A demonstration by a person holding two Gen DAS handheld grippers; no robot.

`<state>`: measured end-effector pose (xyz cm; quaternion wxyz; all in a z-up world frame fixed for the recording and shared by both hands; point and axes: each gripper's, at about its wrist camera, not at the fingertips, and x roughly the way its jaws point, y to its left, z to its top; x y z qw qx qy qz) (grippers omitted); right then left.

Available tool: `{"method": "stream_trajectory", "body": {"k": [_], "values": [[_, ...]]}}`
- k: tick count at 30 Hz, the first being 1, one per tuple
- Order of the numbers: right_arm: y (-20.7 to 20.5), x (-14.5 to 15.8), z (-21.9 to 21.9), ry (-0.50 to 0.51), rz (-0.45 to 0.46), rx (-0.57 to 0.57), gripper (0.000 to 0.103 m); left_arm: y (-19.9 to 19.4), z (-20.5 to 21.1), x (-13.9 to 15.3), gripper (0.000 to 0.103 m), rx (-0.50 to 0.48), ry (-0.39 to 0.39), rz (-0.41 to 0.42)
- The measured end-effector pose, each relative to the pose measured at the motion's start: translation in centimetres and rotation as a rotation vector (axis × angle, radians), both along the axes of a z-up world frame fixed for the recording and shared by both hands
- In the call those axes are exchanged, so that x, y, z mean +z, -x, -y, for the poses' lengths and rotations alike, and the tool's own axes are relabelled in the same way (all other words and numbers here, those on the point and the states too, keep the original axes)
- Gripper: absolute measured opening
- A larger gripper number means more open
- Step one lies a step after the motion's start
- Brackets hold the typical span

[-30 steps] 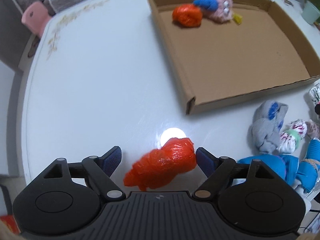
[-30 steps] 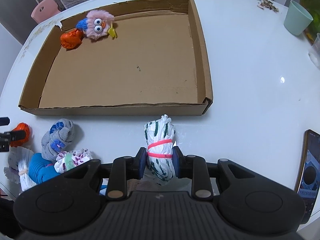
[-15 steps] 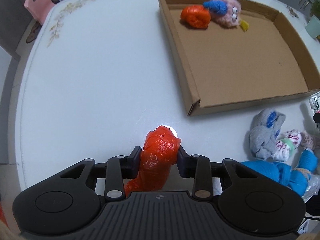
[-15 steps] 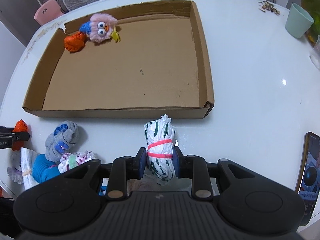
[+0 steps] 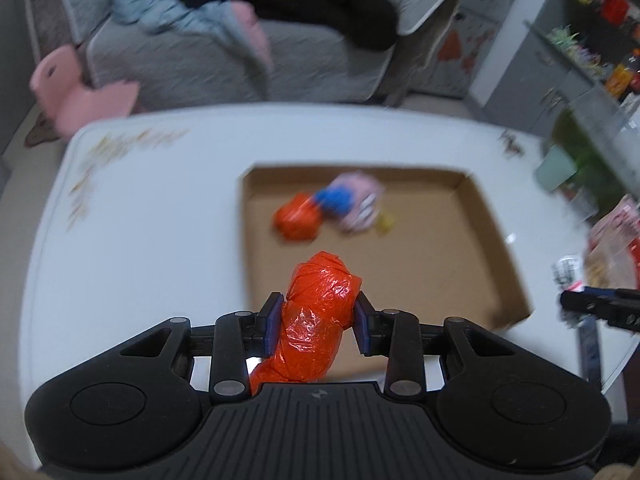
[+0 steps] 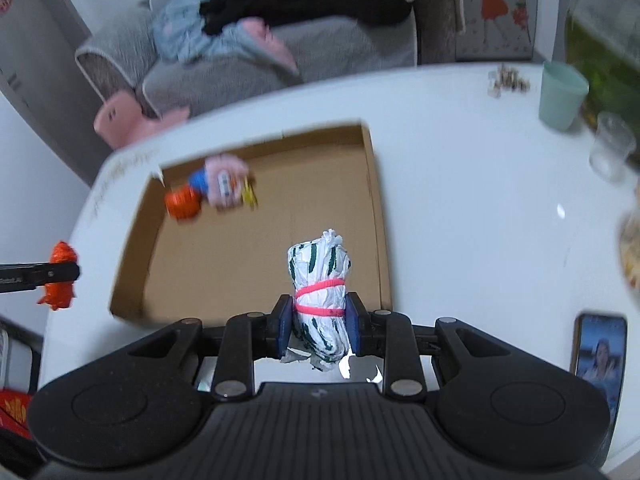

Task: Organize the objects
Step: 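Carry both bundles over the tray, lower them in and open both grippers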

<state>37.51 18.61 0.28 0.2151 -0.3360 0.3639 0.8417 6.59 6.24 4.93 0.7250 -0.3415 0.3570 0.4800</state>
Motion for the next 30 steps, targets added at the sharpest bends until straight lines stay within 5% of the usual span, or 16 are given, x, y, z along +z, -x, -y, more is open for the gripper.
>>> {"method": "stream_trajectory", "body": {"k": [7,13,30], "values": [[4.7,2.0,-2.9,-0.068,-0.042,0.023,0.025,-7.6,-4.3,-1.6,0.042,-0.057,-0.019,0.043],[9.7,0.8,-5.6,-0.083,-0.012,0.064,0.025,-11.9,-7.7,-4.8,0.042,-0.078,-0.005,0.04],[13.5,-2.7,-8.5,-0.056,0.062,0.092,0.025,-14.0,-11.2,-10.3,0.043,-0.023,0.037,-0.053]]}}
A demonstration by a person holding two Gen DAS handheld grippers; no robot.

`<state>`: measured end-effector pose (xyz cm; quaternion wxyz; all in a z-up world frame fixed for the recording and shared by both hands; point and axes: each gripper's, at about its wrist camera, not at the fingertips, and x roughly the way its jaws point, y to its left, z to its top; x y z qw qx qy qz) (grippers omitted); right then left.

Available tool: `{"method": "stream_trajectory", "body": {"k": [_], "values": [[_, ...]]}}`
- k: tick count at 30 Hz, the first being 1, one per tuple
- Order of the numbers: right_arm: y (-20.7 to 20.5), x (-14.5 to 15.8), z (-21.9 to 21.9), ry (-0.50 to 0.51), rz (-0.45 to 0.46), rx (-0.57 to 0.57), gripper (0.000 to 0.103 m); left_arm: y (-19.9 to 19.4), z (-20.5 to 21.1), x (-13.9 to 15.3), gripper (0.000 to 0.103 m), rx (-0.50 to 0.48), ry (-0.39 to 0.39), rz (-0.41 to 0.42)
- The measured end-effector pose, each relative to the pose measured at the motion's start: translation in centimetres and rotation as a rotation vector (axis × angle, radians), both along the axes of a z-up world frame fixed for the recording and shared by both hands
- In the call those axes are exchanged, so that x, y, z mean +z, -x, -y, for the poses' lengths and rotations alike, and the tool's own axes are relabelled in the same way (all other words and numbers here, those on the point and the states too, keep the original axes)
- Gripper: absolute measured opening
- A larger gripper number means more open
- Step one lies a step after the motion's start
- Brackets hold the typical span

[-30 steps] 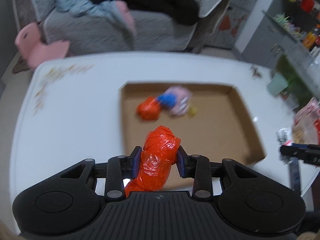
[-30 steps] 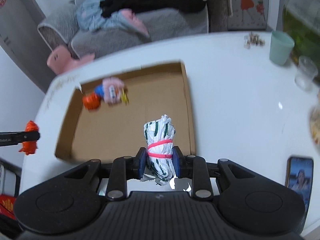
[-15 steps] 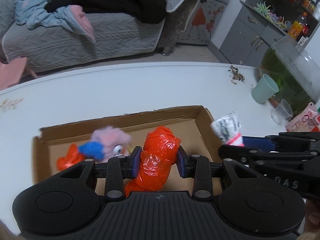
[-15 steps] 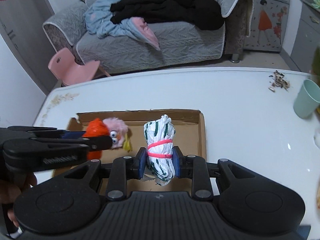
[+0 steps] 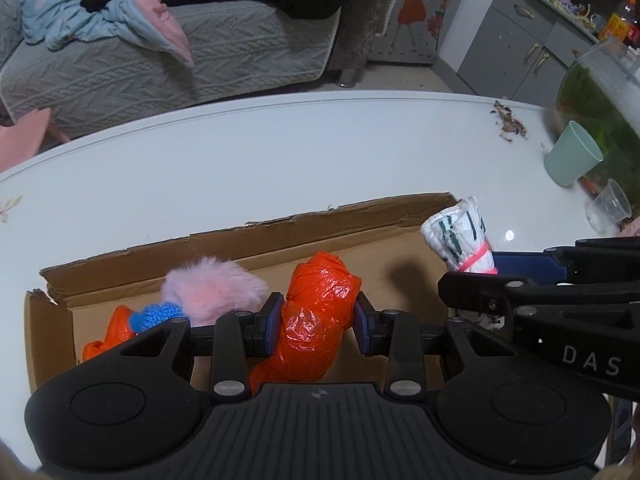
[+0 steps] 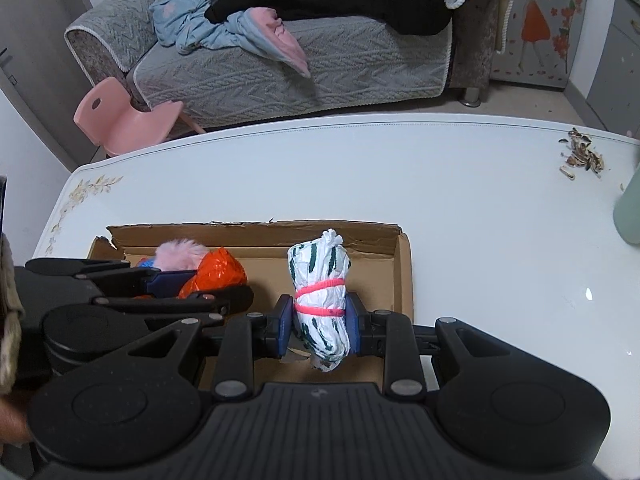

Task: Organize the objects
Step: 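Carry both bundles over the tray, lower them in and open both grippers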

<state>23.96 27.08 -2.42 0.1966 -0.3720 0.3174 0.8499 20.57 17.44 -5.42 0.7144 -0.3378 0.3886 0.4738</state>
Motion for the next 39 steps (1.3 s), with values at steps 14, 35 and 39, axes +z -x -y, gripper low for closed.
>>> {"method": "stream_trajectory", "body": {"k": [14,35,39], "values": [[3.5,-0.4,0.8,0.005,0.017,0.089,0.025,3.1,-0.7,-1.0,0.042,0.09,-0.004,-0.09],[8.1,-0.5,2.5,0.034,0.107,0.257,0.033,2.7,0.9,-1.2,0.078,0.035,-0.043,-0.109],[7.8,0.1,2.7,0.026,0.105,0.259,0.046,2.6,1.4,-0.3,0.083,0.058,-0.058,-0.108]]}}
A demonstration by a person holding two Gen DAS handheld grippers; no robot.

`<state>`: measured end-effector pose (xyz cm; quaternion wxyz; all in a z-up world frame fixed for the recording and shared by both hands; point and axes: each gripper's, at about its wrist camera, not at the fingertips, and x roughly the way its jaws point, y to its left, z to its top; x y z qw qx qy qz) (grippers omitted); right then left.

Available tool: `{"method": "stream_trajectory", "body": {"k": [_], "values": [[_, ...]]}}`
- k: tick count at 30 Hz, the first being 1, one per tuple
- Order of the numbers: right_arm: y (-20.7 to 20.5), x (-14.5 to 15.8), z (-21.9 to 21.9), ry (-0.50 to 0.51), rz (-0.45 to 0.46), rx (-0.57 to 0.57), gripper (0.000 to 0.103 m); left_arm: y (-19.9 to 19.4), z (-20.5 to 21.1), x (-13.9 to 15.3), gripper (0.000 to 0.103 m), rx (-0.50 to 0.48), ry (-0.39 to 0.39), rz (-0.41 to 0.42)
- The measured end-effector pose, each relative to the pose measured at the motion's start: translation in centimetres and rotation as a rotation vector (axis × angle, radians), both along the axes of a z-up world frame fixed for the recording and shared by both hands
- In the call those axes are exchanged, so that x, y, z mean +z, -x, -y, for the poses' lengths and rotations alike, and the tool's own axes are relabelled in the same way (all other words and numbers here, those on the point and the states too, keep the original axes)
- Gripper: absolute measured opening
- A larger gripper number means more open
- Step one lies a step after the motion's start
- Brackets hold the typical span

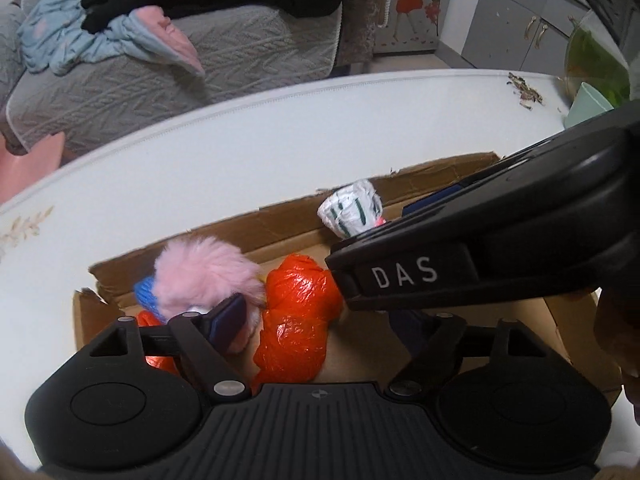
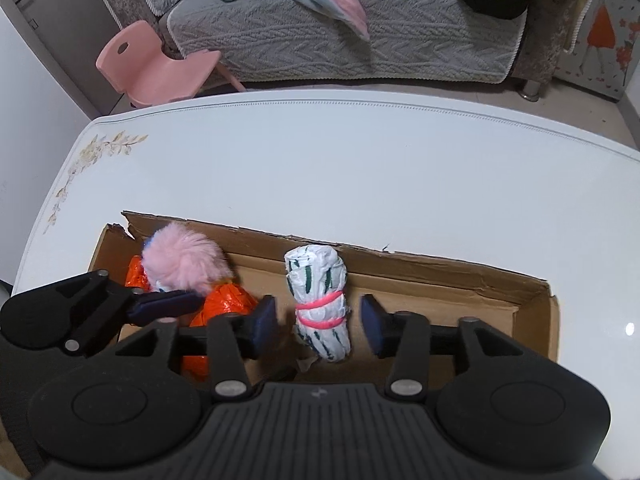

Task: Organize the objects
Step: 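Carry both bundles over the tray, lower them in and open both grippers, then grasp the bubble-wrapped bundle with the left gripper while the right grasps the teal-tied one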

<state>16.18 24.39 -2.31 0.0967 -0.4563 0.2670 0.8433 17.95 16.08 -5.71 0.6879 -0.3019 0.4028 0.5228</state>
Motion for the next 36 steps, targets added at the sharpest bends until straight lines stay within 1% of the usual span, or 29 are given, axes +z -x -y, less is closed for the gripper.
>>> {"method": "stream_trajectory", "body": {"k": [2,5,6,8,9,10,12,13,14,16,17,19,21,22,23,24,25,26,27,29,30,31,34,36], "values": [[-0.1,0.2,-0.1,0.002,0.0,-0.001,0.046,0.0,0.5,0.7,0.086,0.007,-0.005,0.007],[-0.6,1.0,-0.5,-0.003,-0.013,-0.004,0.047,0.6,1.9,2.4,0.086,0.015,-0.013,0.019],[-0.9,1.3,-0.6,-0.01,-0.017,0.009,0.048,1.0,2.9,3.2,0.086,0.017,-0.015,0.028],[-2.7,2.5,-0.8,-0.015,-0.025,-0.016,0.053,2.1,4.9,4.9,0.087,0.007,-0.03,0.037],[-3.9,3.2,-0.8,-0.022,-0.036,-0.026,0.062,2.8,6.1,5.6,0.088,0.01,-0.038,0.033],[-5.6,4.1,-0.6,-0.035,-0.055,-0.037,0.073,3.7,7.3,6.4,0.091,0.017,-0.04,0.029],[-8.8,5.5,-0.2,-0.056,-0.078,-0.061,0.084,5.7,9.7,7.8,0.091,0.032,-0.039,0.019],[-10.7,6.2,0.2,-0.07,-0.09,-0.071,0.088,6.8,10.8,8.3,0.092,0.051,-0.031,0.006],[-12.6,6.8,0.5,-0.076,-0.1,-0.085,0.09,7.8,11.9,8.8,0.093,0.072,-0.014,-0.01],[-16.0,7.5,1.3,-0.069,-0.122,-0.112,0.101,9.8,14.2,9.5,0.094,0.116,0.02,-0.045],[-17.9,7.8,2.1,-0.07,-0.135,-0.118,0.103,10.7,15.5,9.6,0.096,0.135,0.033,-0.066],[-20.7,7.6,3.7,-0.069,-0.142,-0.119,0.102,12.1,18.1,9.1,0.099,0.15,0.09,-0.086],[-22.9,6.9,5.3,-0.077,-0.125,-0.104,0.102,13.0,20.2,8.3,0.099,0.163,0.154,-0.09],[-23.6,6.4,5.9,-0.141,-0.1,0.118,0.102,13.3,21.4,7.6,0.099,0.16,0.189,-0.099],[-24.4,5.6,6.4,-0.153,-0.075,0.122,0.102,13.2,22.2,6.8,0.098,0.142,0.232,-0.103],[-24.8,4.8,6.6,-0.145,-0.048,0.123,0.099,13.1,22.9,6.1,0.098,0.13,0.263,-0.099],[-24.9,3.9,6.5,-0.123,-0.015,0.125,0.089,13.0,23.4,5.5,0.098,0.13,0.284,-0.099],[-25.1,2.8,6.2,-0.089,0.024,0.115,0.083,12.8,23.7,4.9,0.098,0.128,0.307,-0.1],[-25.1,1.9,5.7,-0.057,0.057,0.079,0.078,12.6,24.0,4.2,0.098,0.119,0.328,-0.098],[-24.8,0.2,4.8,-0.014,0.13,0.016,0.071,12.2,24.3,3.1,0.098,0.109,0.346,-0.115],[-24.7,-0.1,4.5,-0.022,0.152,-0.009,0.069,11.9,24.4,2.6,0.098,0.106,0.351,-0.123],[-24.7,-0.3,4.4,-0.029,0.162,-0.029,0.07,11.6,24.3,2.2,0.098,0.103,0.355,-0.133],[-24.0,-1.1,3.6,0.022,0.179,-0.06,0.069,11.1,24.4,0.7,0.098,0.089,0.364,-0.178],[-23.5,-1.7,3.5,0.023,0.197,-0.068,0.068,11.0,24.3,0.0,0.098,0.095,0.373,-0.186]]}}
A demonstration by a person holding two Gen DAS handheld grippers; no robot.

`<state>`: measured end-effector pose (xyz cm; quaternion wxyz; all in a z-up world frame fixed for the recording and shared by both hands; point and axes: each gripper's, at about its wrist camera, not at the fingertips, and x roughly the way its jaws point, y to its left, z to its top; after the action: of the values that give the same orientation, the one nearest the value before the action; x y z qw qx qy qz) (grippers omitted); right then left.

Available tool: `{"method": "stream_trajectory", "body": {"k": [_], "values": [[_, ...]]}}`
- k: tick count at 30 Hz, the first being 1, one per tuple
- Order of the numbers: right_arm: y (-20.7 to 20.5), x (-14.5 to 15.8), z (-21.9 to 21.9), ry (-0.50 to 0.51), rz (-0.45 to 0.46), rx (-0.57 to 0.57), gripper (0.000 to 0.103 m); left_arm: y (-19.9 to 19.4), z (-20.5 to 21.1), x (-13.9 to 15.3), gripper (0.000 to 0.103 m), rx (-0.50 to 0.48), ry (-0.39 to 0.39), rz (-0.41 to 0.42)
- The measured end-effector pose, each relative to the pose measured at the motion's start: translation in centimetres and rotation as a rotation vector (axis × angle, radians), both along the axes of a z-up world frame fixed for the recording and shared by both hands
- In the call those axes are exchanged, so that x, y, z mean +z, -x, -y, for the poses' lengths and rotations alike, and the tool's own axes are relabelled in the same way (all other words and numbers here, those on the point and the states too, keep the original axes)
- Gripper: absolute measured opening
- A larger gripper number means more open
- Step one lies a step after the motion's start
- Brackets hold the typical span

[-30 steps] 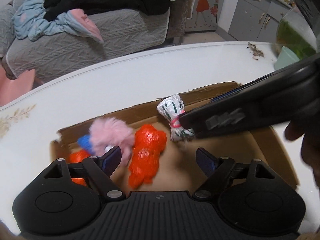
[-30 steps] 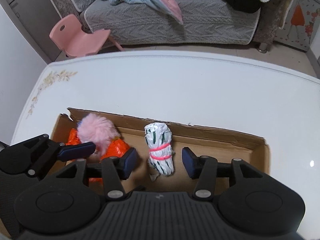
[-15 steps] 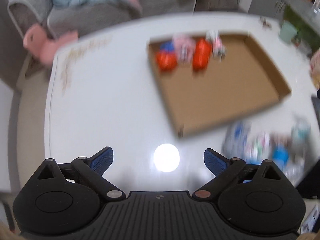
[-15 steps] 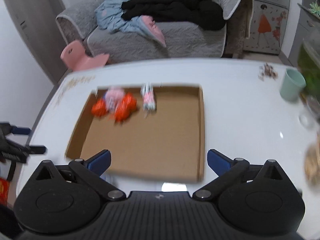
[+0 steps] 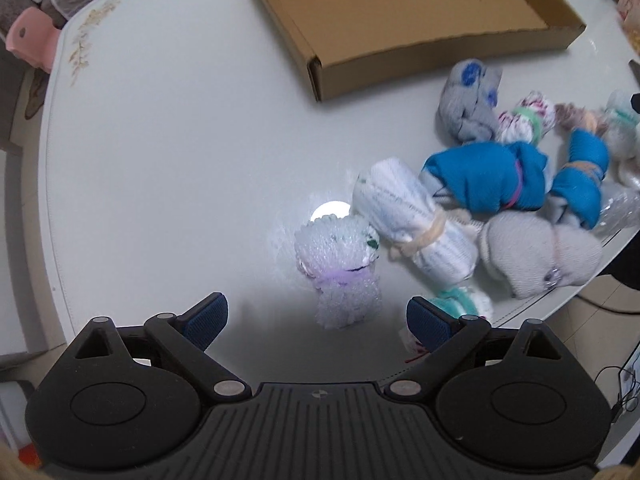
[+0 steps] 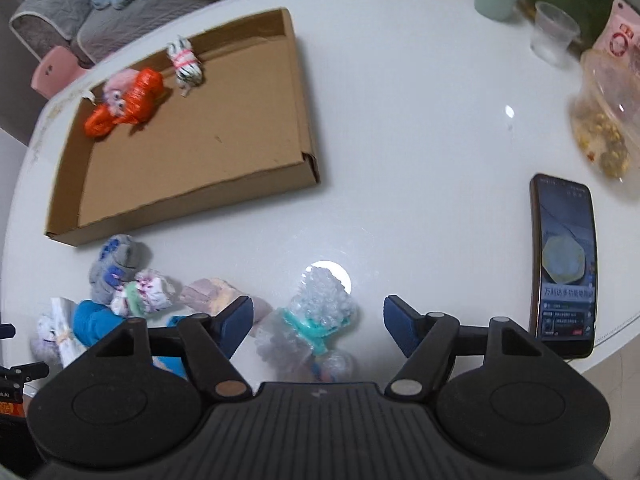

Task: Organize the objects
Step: 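Grasp the bubble-wrapped bundle with the left gripper while the right grasps the teal-tied one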

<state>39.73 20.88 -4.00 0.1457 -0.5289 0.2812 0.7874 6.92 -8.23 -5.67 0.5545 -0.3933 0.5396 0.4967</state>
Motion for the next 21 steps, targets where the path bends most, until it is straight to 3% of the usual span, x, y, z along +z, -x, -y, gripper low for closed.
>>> {"method": "stream_trajectory", "body": {"k": [6,12,17,21], "values": [[0.0,-2.4,0.9,0.068,0.026,-0.026,0.063,0.8,-0.6,-0.8,0.097,0.043,-0.01,-0.014],[0.7,-3.6,2.1,0.073,0.048,-0.024,0.053,1.2,-0.9,-2.5,0.079,0.062,0.03,-0.011],[0.7,-3.9,1.8,0.074,0.03,-0.05,0.043,1.0,-1.3,-2.1,0.067,0.052,-0.004,0.003],[0.6,-4.2,1.7,0.08,0.025,-0.057,0.04,1.2,-1.6,-2.2,0.067,0.062,-0.015,0.012]]}}
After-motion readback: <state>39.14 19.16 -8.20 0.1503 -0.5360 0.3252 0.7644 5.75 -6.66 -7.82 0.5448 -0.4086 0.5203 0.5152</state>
